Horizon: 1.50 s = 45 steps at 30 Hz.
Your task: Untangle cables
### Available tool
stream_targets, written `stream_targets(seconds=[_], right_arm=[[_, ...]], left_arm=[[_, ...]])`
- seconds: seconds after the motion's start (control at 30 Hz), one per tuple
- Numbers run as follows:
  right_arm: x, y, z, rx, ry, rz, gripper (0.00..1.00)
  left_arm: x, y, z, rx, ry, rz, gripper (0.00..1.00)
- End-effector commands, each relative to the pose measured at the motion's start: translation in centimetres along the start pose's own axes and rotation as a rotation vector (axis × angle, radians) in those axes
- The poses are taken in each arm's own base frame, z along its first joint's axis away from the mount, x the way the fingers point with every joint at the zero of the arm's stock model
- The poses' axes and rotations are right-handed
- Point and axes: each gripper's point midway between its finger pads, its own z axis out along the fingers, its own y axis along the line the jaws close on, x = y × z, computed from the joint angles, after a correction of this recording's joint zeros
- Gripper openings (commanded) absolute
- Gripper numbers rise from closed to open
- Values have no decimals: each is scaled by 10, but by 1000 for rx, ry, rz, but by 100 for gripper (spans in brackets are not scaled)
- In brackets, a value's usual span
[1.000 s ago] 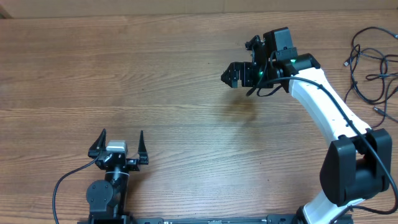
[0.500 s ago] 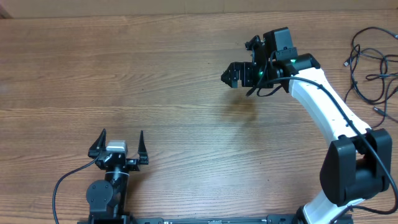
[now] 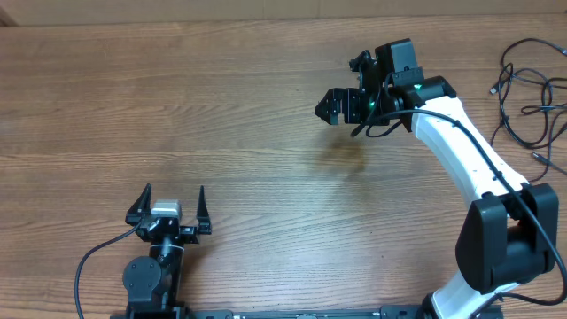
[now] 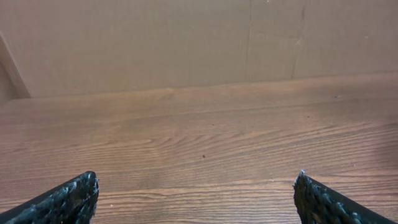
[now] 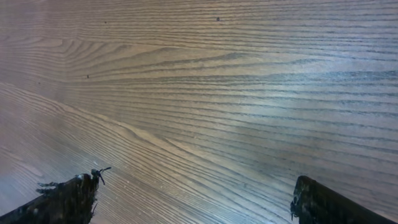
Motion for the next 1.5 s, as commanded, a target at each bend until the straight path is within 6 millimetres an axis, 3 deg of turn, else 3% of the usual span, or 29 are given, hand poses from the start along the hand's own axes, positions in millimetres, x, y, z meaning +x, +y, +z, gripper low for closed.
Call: stream_targets(seconds=[0.0,0.5,0.77,0.97,1.23,1.47], right_arm=[[-1,5,-8,6,-11,-17,100],[18,11,-65,126,-195,-103,100],[61,6,-83,96,-339,-143,100],[80,3,-104,60,-532,-193,100],[115,-19,-130,69,-736,-205,100],[123,-26,-158,89,-879,-213,100]], left_arm=[[-1,2,0,-8,-7,-17,100],[-1,2,0,-8,-7,-17,100],[-1,2,0,-8,-7,-17,100],[-1,2,0,-8,-7,-17,100],[-1,2,0,-8,-7,-17,100],[-1,2,0,-8,-7,-17,100]])
